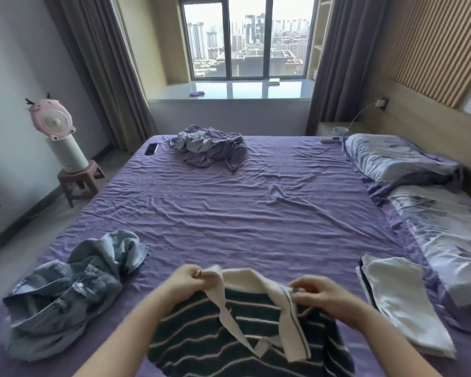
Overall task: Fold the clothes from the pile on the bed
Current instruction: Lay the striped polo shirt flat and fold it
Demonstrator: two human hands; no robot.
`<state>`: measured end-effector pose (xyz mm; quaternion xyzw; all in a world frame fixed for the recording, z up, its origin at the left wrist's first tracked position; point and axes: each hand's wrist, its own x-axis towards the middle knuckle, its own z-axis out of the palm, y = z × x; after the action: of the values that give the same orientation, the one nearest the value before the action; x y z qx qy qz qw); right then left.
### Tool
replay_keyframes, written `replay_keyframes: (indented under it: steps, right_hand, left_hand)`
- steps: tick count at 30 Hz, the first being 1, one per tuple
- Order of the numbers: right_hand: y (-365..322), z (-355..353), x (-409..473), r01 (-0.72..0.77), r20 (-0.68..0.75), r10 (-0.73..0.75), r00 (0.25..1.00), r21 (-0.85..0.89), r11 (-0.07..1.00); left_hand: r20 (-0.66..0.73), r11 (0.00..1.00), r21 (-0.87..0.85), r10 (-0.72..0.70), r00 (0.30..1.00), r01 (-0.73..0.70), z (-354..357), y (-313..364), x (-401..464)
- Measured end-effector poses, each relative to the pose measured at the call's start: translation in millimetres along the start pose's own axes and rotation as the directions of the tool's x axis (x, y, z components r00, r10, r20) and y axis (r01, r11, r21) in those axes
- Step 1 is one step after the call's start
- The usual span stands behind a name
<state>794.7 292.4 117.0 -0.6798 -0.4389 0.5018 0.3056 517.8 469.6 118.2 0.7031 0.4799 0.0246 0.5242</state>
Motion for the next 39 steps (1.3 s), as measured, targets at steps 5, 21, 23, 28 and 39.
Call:
replay_keyframes:
  steps: [5,21,23,28,39]
  right_hand:
    - [85,48,81,-0.158,-0.086,0.143,0.986,-0.2,0.967]
    - [174,28,257,-0.328,-0.527,0.056,0.848,-0.441,0.835]
    - [187,26,281,-0.377,-0.496,0.127,0.859,-0.446,0.812]
    - [218,32,296,-0.409,-0.467,0.176,0.867,-0.464,0.786]
    - [249,11,260,-0.338,-0.383,0.086,0.92,-0.661,0.67]
  left_hand:
    - [0.036,0.991,0.121,-0.064,0.997,0.059,57,-92,96]
    - [-0.04,0.869,0.483,0.141,0.989,-0.104,61,-145,300]
    - [-0.048,0.832,0.554,0.052,0.997,-0.017,69,-145,320]
    - [-0.097,0.803,0.523,0.389,0.916,-0.286,117,-137,328]
    - [-0.031,0.931,-0.215,-0.308,0.951,0.295,207,-95,327]
